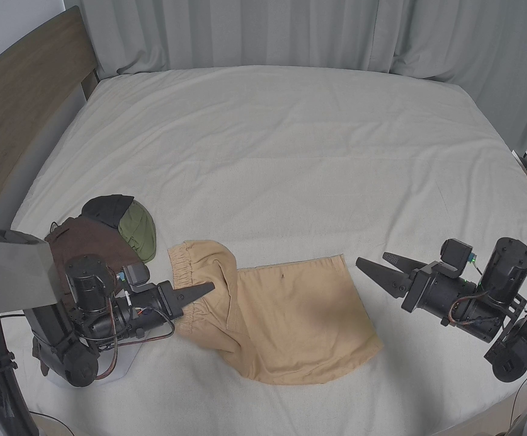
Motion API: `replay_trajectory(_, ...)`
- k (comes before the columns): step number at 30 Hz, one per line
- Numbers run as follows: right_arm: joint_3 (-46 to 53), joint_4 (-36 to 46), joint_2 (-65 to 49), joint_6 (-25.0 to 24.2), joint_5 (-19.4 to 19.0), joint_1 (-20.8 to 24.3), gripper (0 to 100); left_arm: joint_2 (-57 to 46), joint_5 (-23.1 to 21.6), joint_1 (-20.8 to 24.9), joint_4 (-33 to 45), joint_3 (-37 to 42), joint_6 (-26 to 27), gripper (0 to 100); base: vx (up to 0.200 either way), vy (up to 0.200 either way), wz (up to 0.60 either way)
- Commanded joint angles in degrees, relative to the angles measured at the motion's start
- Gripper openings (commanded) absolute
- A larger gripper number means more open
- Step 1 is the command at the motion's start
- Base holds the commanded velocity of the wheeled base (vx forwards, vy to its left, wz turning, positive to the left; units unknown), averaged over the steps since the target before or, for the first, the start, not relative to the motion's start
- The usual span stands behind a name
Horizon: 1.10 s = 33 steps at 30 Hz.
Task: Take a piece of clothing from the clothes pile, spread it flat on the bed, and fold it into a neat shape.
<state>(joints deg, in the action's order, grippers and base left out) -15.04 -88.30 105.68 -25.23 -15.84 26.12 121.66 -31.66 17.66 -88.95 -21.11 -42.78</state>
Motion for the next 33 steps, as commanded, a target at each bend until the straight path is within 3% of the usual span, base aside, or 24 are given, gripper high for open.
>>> replay_trajectory(1, -0.2, 0.0, -1.4, 0.1, -0.1, -1.3, 100, 0.1, 1.2, 2.1, -0.1, -1.8, -1.1, 0, 0.0, 0.0, 0.0)
replay_trajectory(17, -4.6, 0.0, -2.3, -0.4, -1.5, -5.2, 100, 3.8, 1.8, 6.2, -0.1, -8.2, -7.3, 0, 0.0, 0.0, 0.0)
replay_trajectory(33, -4.7, 0.0, -2.2, -0.4, -1.9, -5.9, 100, 8.3, 4.9, 12.8, -0.1, -12.3, -7.9, 0, 0.0, 0.0, 0.0)
